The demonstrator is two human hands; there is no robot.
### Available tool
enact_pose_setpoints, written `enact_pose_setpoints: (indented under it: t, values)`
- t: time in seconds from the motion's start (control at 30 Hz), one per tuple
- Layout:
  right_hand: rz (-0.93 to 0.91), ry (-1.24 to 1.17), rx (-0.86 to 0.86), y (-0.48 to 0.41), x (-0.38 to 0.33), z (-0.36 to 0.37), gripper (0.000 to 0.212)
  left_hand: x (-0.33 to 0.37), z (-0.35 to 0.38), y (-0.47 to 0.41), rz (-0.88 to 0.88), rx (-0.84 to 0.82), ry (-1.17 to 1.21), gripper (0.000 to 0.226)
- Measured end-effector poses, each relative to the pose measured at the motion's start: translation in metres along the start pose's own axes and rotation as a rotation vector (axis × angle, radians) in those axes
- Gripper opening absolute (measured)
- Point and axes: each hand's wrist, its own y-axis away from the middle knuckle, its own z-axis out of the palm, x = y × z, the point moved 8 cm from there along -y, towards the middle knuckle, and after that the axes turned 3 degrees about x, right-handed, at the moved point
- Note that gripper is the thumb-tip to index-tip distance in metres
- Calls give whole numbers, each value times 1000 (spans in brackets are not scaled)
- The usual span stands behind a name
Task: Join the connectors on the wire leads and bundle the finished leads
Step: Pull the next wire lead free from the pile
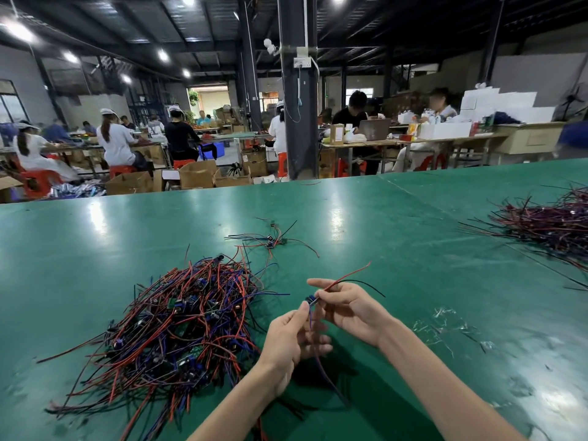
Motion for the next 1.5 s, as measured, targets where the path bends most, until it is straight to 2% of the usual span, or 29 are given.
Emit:
enact_pose_setpoints:
  t: [0.17,0.3,0.37,0.53,0.77,0.9,1.0,1.13,1.37,1.5]
  values:
    - [-28,33,68,0,-2,-6,28,0,1,-1,-78,-44,78,19]
    - [1,3,120,0,5,-6,23,5,-5,-3,-11,-2,8,8]
    - [2,58,162,-1,7,-8,15,8,-7,-2,32,12,-69,8]
    - [-23,207,208,2,5,-14,12,6,-5,-1,20,-5,-142,6]
    - [-45,208,211,4,1,-15,12,3,1,1,-15,-31,-150,3]
    - [-46,248,195,5,5,-8,11,4,4,0,-24,-53,-85,8]
    - [-46,263,180,5,8,-4,7,5,-1,-4,-7,-8,-74,19]
    - [-45,296,164,6,11,1,10,4,-3,-5,12,1,-64,14]
    - [-104,249,207,7,7,5,17,5,-1,-3,-67,-61,-46,28]
    - [-116,269,187,9,8,9,18,4,-3,-3,-99,-32,-1,29]
